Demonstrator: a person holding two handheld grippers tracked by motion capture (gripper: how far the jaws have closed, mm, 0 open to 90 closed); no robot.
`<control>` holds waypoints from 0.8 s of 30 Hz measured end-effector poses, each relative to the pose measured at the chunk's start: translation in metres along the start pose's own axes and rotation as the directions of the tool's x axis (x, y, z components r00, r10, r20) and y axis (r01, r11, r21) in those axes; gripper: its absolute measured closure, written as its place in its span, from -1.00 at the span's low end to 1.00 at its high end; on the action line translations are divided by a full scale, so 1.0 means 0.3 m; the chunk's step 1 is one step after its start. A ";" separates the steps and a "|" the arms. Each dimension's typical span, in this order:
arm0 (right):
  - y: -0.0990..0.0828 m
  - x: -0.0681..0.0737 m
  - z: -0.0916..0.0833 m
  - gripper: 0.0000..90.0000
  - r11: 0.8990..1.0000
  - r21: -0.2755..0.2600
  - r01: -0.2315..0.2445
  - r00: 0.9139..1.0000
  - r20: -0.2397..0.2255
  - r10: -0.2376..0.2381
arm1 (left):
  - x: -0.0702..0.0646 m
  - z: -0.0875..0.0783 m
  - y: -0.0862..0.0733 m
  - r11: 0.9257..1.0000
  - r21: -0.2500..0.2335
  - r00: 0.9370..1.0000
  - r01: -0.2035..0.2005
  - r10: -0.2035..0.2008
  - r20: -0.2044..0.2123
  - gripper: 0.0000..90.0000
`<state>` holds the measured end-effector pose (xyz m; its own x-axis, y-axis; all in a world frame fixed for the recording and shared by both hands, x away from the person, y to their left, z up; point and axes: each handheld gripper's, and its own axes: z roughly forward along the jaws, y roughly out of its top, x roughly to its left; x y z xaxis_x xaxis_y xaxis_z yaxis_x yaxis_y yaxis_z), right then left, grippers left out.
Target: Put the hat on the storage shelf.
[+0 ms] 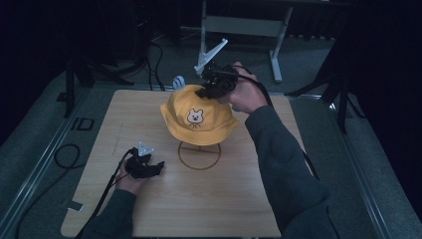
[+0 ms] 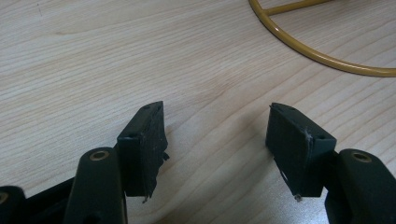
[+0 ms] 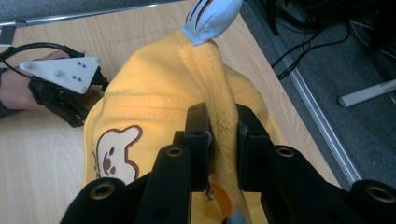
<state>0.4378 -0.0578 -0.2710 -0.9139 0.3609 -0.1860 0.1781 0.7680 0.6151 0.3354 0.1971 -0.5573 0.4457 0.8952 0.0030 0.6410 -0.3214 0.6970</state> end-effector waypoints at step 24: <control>-0.016 0.009 0.028 -0.20 0.995 0.099 -0.018 1.000 -0.019 0.020 | -0.001 0.000 0.000 1.000 0.001 1.000 0.000 0.000 -0.001 -0.15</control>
<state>0.4376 -0.0561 -0.2808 -0.9168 0.3663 -0.1591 0.2298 0.8097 0.5399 0.3352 0.1970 -0.5573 0.4445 0.8958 0.0037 0.6416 -0.3212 0.6966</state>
